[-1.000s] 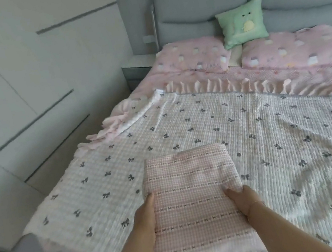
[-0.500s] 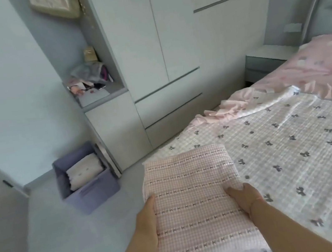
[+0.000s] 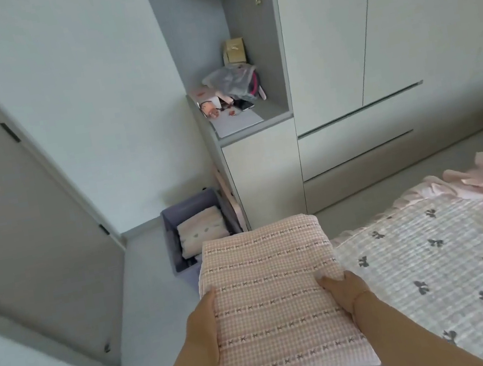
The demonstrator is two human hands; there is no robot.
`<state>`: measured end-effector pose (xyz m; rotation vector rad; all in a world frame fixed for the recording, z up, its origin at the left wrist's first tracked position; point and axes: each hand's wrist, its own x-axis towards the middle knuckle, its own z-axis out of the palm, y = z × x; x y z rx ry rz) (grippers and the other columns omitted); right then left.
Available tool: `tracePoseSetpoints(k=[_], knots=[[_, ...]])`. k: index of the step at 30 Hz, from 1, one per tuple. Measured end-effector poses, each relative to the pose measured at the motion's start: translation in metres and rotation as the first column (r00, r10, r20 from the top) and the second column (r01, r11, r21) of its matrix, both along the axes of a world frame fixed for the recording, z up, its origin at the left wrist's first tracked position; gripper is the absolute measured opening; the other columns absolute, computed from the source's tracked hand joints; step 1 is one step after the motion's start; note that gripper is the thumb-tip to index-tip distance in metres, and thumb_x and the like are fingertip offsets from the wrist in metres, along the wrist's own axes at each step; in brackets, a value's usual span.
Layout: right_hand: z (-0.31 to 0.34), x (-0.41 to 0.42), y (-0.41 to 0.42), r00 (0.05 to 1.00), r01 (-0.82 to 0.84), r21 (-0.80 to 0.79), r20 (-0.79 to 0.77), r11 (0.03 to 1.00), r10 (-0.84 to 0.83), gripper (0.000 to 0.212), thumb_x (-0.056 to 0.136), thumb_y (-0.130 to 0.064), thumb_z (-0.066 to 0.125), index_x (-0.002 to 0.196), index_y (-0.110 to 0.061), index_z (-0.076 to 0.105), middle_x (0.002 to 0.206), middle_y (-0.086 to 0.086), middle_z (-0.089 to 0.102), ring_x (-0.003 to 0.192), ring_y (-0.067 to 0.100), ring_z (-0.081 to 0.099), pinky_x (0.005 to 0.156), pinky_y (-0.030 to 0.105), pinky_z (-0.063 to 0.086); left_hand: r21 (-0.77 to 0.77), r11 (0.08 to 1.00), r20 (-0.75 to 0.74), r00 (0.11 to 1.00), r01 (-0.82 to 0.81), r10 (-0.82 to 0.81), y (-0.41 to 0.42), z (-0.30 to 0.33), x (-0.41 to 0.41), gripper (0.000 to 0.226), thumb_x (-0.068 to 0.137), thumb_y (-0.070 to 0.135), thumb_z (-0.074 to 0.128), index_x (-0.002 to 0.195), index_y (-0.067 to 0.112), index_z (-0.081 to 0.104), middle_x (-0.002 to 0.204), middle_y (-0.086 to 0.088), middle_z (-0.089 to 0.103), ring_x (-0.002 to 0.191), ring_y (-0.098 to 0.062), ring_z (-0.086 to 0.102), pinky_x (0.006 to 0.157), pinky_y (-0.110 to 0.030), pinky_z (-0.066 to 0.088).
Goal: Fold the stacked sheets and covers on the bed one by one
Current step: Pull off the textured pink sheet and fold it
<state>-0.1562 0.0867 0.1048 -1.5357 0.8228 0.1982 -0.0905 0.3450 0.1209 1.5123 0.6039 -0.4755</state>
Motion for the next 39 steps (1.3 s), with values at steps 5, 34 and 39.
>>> tracePoseSetpoints(k=[5, 34, 39], knots=[[-0.011, 0.108, 0.006, 0.998, -0.070, -0.045, -0.013, 0.997, 0.069, 0.061, 0.085, -0.036, 0.068, 0.130, 0.000, 0.050, 0.128, 0.017, 0.055, 0.117, 0.034, 0.053, 0.095, 0.034, 0.042, -0.007, 0.997, -0.034, 0.996, -0.083, 0.083, 0.012, -0.017, 0.087, 0.051, 0.089, 0.056, 0.056, 0.118, 0.014, 0.060, 0.114, -0.013, 0.064, 0.101, -0.035, 0.062, 0.100, -0.052, 0.046], [-0.126, 0.624, 0.129, 0.967, -0.233, -0.137, -0.137, 0.963, 0.214, 0.049, 0.090, -0.040, 0.060, 0.123, -0.005, 0.051, 0.118, 0.012, 0.059, 0.089, 0.021, 0.049, 0.078, 0.028, 0.038, 0.163, 0.986, -0.034, 0.999, -0.036, 0.042, 0.142, -0.161, 0.581, 0.037, 0.100, 0.042, 0.043, 0.109, 0.011, 0.062, 0.110, -0.010, 0.067, 0.102, -0.031, 0.063, 0.096, -0.046, 0.050], [-0.191, 0.682, 0.134, 0.964, -0.206, -0.165, -0.205, 0.965, 0.170, 0.051, 0.092, -0.035, 0.057, 0.132, -0.005, 0.047, 0.129, 0.012, 0.055, 0.117, 0.033, 0.052, 0.097, 0.038, 0.041, 0.088, 0.996, -0.100, 0.995, -0.003, 0.012, 0.147, -0.225, 0.638, 0.030, 0.101, 0.028, 0.047, 0.115, 0.005, 0.061, 0.114, -0.012, 0.066, 0.099, -0.028, 0.063, 0.091, -0.041, 0.049]])
